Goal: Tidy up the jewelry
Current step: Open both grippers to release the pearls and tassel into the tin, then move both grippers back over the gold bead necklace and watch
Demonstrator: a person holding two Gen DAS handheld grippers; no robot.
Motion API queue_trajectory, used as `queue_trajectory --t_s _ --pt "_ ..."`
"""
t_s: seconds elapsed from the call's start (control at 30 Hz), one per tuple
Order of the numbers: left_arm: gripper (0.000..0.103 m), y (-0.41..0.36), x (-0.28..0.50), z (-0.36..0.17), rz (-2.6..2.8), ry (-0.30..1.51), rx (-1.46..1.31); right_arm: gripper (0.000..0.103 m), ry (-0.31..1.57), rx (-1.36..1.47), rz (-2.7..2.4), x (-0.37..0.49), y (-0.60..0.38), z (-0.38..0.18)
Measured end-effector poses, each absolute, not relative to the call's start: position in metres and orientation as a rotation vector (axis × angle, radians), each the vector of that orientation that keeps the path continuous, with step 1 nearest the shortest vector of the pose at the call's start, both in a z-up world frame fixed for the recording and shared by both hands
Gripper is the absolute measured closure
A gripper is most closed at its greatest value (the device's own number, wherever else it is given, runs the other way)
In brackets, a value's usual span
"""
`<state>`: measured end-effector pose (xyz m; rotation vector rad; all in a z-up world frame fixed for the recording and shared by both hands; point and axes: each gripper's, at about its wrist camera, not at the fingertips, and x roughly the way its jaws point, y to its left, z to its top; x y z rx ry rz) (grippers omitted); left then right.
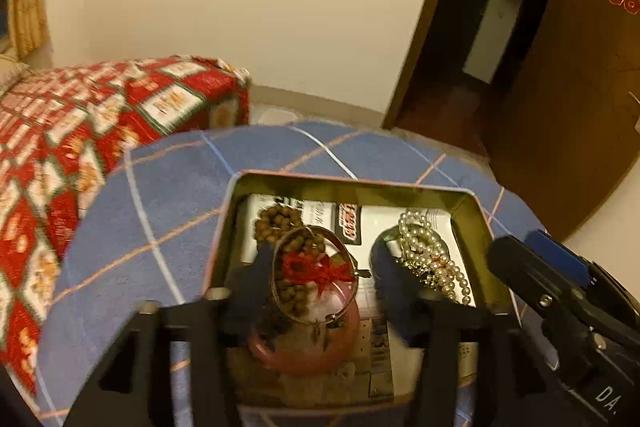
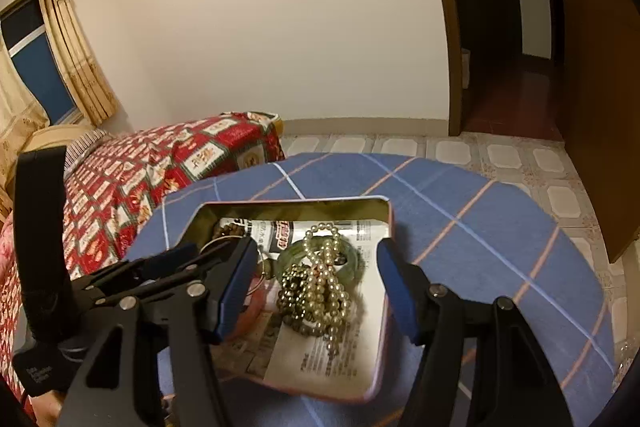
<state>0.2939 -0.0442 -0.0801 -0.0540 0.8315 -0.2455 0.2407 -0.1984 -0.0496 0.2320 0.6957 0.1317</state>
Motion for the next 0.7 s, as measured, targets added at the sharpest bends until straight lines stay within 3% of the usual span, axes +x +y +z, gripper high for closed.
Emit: queue_trajectory --t_s 0.7 --pt "0.032 -0.021 0.178 -0.041 -0.166 0.73 0.038 0.037 0.677 0.235 0.108 0.148 -0.171 -0.031"
